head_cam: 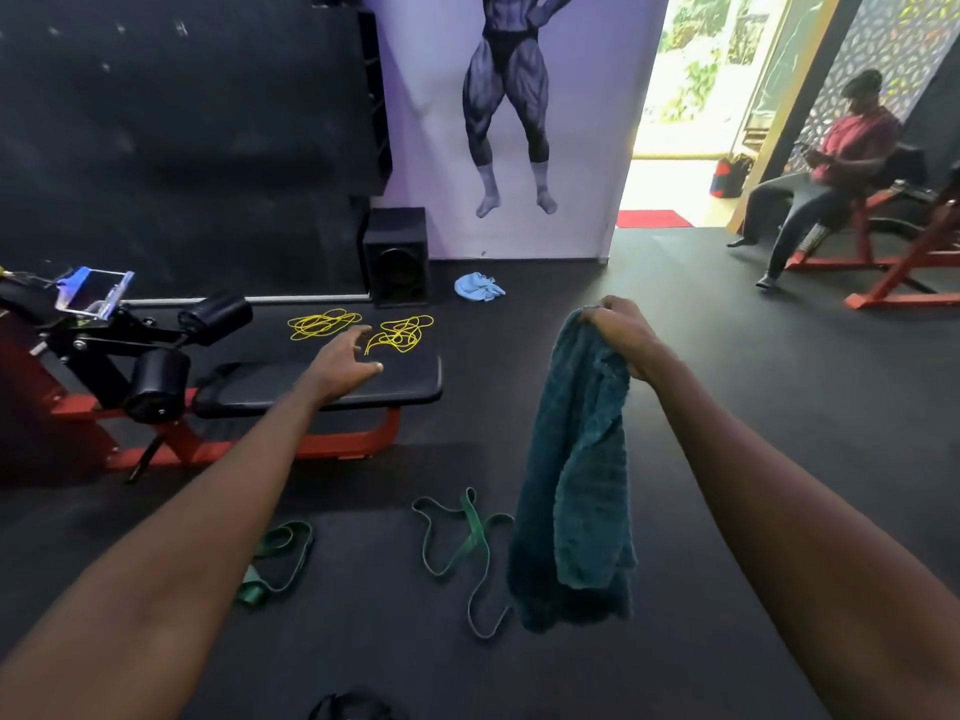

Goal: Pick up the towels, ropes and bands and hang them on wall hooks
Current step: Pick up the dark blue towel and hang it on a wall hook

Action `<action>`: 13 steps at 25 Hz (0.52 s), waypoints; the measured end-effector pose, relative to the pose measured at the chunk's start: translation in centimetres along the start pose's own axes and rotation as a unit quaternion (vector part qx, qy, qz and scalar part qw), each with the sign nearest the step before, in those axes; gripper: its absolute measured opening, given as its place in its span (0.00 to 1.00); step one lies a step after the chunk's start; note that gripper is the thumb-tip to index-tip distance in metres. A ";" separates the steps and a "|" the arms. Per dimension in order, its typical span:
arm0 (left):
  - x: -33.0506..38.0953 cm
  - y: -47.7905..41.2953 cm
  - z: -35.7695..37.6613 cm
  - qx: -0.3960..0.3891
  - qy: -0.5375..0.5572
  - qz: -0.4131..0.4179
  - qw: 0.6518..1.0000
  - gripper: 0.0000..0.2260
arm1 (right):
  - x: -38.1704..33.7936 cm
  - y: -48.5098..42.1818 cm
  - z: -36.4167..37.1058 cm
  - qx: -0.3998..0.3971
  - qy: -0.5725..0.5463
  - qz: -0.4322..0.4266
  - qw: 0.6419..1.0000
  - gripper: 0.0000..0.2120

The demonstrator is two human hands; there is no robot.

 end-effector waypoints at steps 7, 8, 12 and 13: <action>1.6 -17.5 1.2 0.039 -0.020 -0.031 0.999 0.29 | -1.5 -20.7 -3.6 -0.032 -0.170 0.057 0.983 0.09; 1.6 -19.8 1.5 0.051 -0.026 -0.039 0.998 0.29 | -1.7 -23.8 -3.6 -0.047 -0.184 0.065 0.980 0.10; 1.8 -27.2 2.0 0.084 -0.049 -0.091 0.991 0.31 | -3.7 -35.0 -3.5 -0.101 -0.200 0.067 0.972 0.09; 1.8 -28.9 2.1 0.088 -0.056 -0.104 0.989 0.31 | -4.5 -37.8 -3.2 -0.117 -0.198 0.060 0.971 0.08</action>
Point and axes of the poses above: each hand's wrist, its own y-axis away from the middle knuckle, its own z-axis out of the palm, x = y × z, the point moved 6 cm from there along -y, towards the middle knuckle, and after that the axes turned 4 degrees about z, right-handed, at the moved point
